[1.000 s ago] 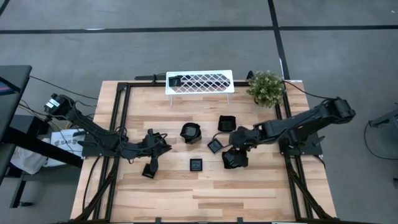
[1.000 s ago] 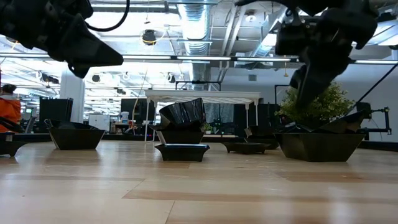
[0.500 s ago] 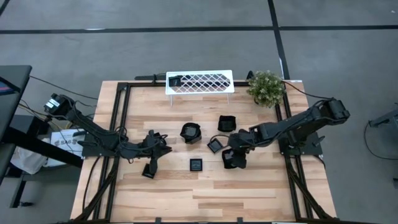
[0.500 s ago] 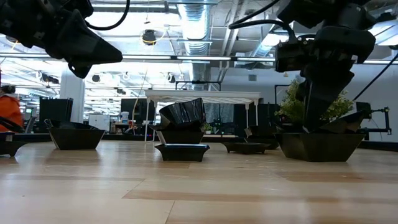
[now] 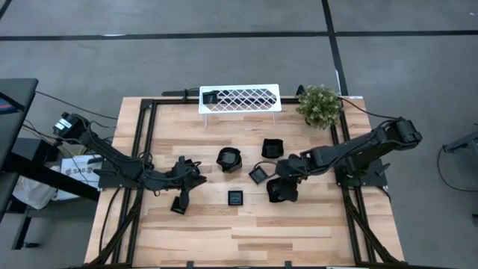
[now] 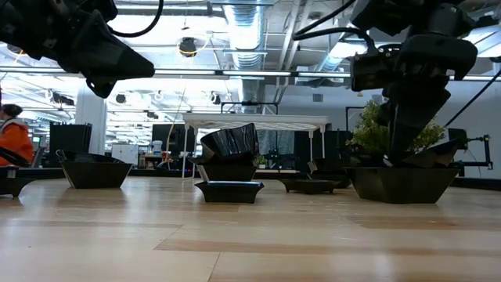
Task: Pick & Place Mini shaped plates
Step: Stack the black square plate on top of the black square plate on the shelf
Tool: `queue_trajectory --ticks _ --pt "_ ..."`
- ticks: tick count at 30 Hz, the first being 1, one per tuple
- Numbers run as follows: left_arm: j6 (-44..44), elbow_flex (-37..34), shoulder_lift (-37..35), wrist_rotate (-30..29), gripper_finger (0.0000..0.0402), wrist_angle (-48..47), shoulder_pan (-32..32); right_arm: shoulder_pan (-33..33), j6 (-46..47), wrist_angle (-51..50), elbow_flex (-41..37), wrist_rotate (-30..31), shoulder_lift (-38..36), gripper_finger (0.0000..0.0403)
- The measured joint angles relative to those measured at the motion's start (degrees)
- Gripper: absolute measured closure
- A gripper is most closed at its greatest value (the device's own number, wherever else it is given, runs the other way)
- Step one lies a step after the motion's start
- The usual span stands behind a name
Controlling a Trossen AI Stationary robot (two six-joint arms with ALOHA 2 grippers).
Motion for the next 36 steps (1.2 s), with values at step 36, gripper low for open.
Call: queue_trajectory --ticks 36 --pt "0.0 0.0 0.0 0.0 0.0357 0.3 0.0 -4.4 -2.0 -4.7 1.9 2.0 -1.5 0.0287"
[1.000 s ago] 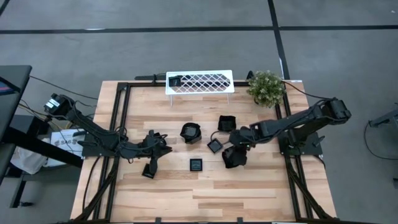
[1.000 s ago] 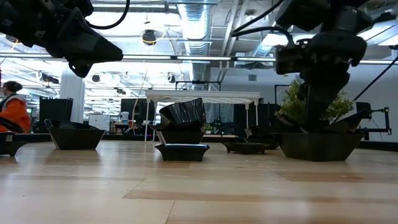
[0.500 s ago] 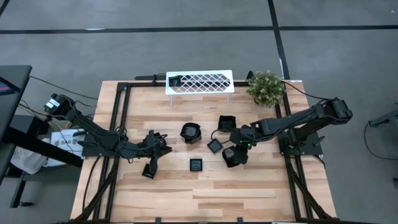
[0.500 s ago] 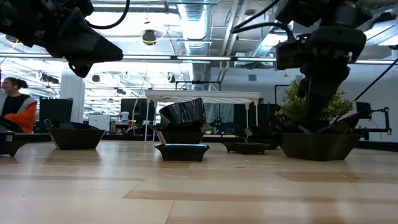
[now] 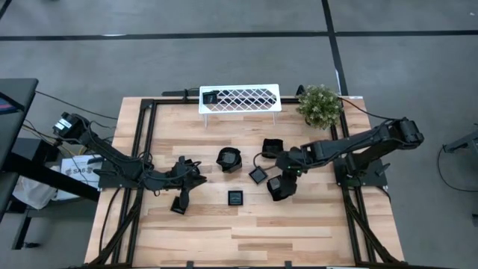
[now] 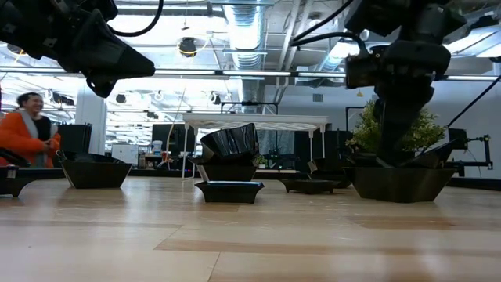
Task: Pick & Place Mini shaped plates
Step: Stack the black square plate on top of the black square plate on the shelf
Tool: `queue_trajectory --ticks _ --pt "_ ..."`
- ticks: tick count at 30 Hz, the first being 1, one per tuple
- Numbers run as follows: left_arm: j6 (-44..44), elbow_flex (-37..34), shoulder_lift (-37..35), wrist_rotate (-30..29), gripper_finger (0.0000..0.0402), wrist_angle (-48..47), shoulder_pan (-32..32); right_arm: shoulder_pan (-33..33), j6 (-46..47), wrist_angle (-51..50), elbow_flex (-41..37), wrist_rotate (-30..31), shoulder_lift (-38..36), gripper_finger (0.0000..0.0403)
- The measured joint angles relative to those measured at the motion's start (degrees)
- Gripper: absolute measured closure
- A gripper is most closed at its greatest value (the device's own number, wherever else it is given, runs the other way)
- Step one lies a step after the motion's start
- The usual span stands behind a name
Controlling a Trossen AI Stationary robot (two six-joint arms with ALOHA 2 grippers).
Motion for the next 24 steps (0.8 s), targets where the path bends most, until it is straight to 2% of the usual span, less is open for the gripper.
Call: queue_trajectory --ticks 16,24 --pt "0.0 0.0 0.0 0.6 0.0357 0.0 0.0 -0.5 -3.2 1.8 0.0 2.5 0.0 0.0287" --pt "0.0 0.0 0.0 0.6 0.0357 0.0 0.0 0.0 -19.2 2.6 0.0 2.5 0.1 0.0287"
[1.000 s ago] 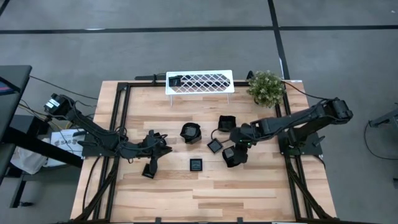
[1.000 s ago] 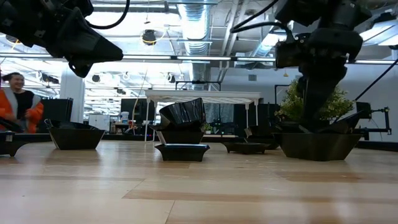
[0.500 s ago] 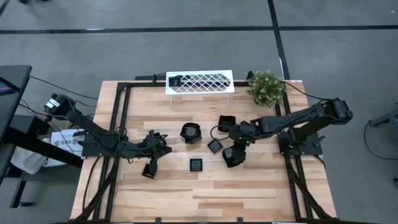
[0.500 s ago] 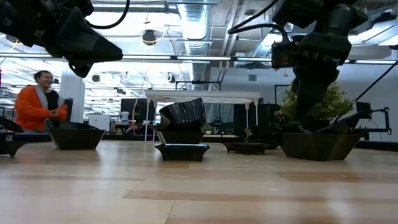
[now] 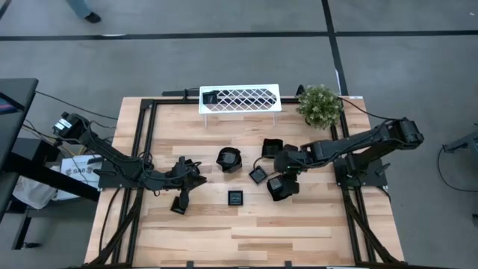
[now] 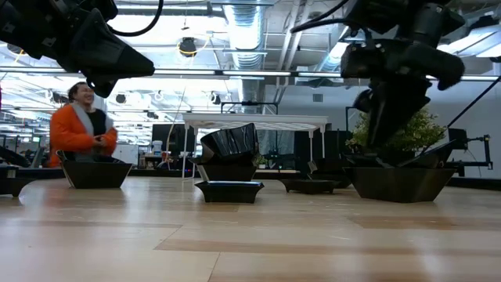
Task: Pick & Place Mini shaped plates
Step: Stack the black square plate on top of the black square plate on the shelf
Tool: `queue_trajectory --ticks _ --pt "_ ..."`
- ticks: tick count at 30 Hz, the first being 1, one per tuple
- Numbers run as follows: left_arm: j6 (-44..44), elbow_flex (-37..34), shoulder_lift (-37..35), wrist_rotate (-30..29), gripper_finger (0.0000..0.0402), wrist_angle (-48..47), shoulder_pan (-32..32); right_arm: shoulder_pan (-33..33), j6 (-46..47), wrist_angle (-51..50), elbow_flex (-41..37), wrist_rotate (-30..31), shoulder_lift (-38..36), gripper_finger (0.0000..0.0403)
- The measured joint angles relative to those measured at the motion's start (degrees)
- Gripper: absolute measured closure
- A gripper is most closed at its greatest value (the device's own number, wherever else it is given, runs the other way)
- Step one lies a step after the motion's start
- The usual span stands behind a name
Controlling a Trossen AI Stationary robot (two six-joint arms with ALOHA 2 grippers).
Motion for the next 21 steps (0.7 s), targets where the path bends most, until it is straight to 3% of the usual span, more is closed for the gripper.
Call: queue_trajectory --ticks 8,21 --pt "0.0 0.0 0.0 0.0 0.0357 0.0 0.0 -0.1 -13.5 0.7 0.0 0.0 0.0 0.0287" --pt "0.0 0.0 0.0 0.0 0.0357 0.0 0.0 0.3 -16.3 4.9 0.0 0.0 7.0 0.0287"
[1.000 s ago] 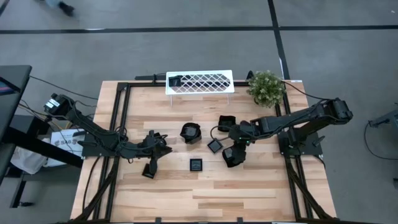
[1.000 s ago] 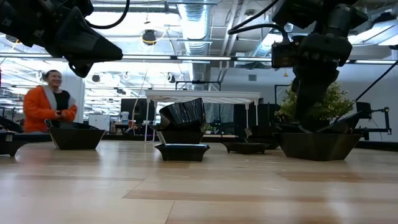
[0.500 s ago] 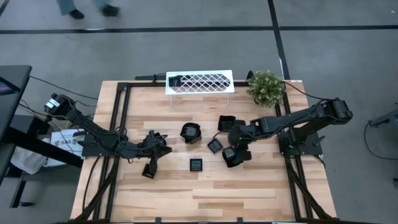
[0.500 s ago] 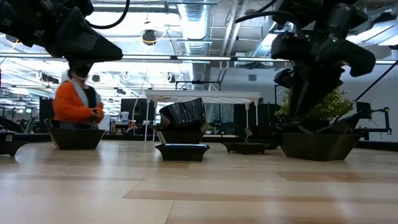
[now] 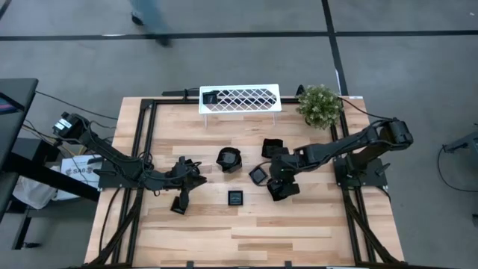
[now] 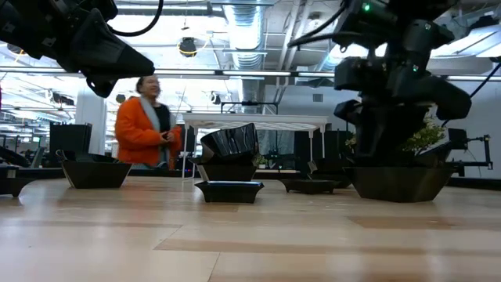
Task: Pick & Place Mini shaped plates
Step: Stack the black square plate on top of the black square plate on the shelf
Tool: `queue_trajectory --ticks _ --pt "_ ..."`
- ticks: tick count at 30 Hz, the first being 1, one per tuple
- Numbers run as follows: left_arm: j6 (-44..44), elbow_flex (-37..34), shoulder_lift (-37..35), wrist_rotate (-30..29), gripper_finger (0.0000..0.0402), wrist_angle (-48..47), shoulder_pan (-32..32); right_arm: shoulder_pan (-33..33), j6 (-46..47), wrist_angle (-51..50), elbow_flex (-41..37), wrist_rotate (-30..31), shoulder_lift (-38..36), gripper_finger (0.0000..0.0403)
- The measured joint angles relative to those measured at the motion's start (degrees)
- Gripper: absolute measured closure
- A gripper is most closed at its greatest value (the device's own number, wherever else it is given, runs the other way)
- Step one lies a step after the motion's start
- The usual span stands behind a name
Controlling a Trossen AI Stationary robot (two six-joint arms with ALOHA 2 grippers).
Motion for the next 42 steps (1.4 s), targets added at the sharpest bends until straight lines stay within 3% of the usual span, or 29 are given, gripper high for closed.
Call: queue_trajectory --ticks 22,42 --pt "0.0 0.0 0.0 0.0 0.0357 0.0 0.0 -0.1 0.0 -0.8 1.6 0.0 -0.8 0.0289" --pt "0.0 0.0 0.0 0.0 0.0357 0.0 0.0 -0.1 -0.4 -1.1 1.6 -0.1 -0.8 0.0395"
